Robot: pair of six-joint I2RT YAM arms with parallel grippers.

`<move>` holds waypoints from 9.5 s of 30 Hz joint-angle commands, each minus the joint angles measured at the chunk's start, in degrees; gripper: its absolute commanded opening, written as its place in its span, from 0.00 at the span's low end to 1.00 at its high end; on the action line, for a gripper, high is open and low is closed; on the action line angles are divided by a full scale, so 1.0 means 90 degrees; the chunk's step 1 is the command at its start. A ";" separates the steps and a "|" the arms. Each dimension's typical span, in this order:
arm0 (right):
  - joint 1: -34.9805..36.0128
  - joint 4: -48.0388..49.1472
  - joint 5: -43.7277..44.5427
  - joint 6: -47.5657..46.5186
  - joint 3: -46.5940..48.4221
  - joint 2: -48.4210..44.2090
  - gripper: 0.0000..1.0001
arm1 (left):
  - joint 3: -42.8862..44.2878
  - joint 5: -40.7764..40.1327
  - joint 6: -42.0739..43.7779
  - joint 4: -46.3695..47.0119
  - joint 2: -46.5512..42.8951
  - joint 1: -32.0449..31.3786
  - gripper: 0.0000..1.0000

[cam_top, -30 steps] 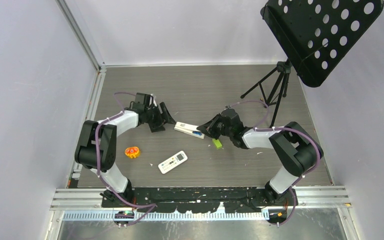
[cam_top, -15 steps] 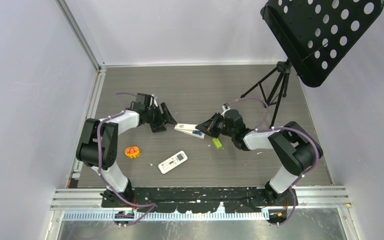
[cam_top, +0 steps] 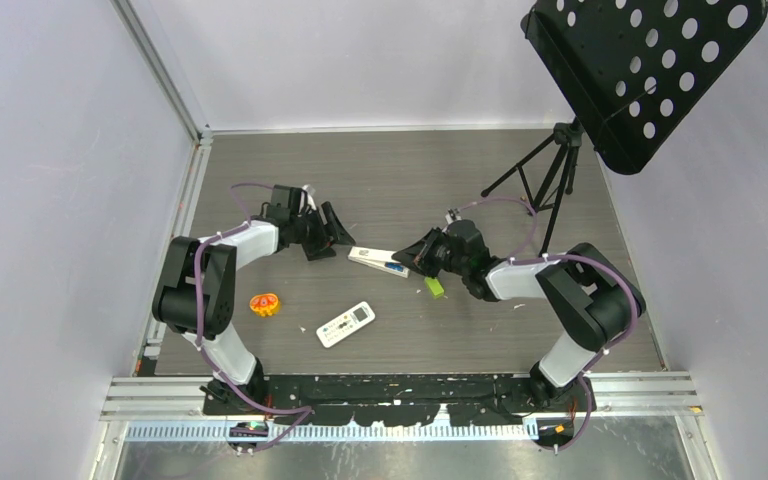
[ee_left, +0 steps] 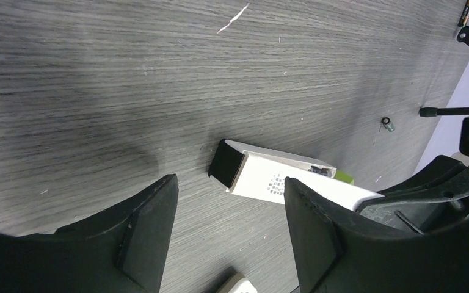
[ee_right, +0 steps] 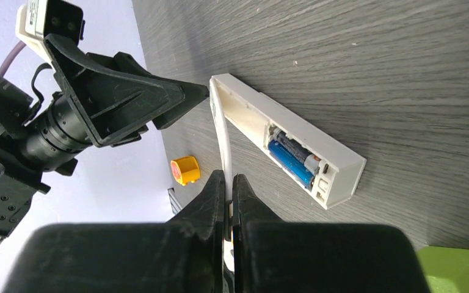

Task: Load the batteries into the remote control
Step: Load the battery cover into the remote control, then pick up the remote control from the center of the board, then move the remote control to the center of the board, then adjust the remote control.

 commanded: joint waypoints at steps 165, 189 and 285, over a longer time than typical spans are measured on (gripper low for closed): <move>0.0617 -0.6009 0.2381 -0.2175 0.1887 -0.1840 0.68 | -0.0691 -0.2961 0.1693 -0.3465 -0.2803 -0.3700 1.00; 0.0526 -0.5831 0.1847 -0.4185 0.2001 -0.1194 0.68 | -0.0362 -0.4154 0.1589 -0.3195 -0.1355 -0.4599 0.37; 0.1121 0.0167 -0.0975 -0.1443 0.1736 -0.2326 0.51 | -0.0120 0.3018 -0.3620 0.4833 -0.2996 -0.0741 0.28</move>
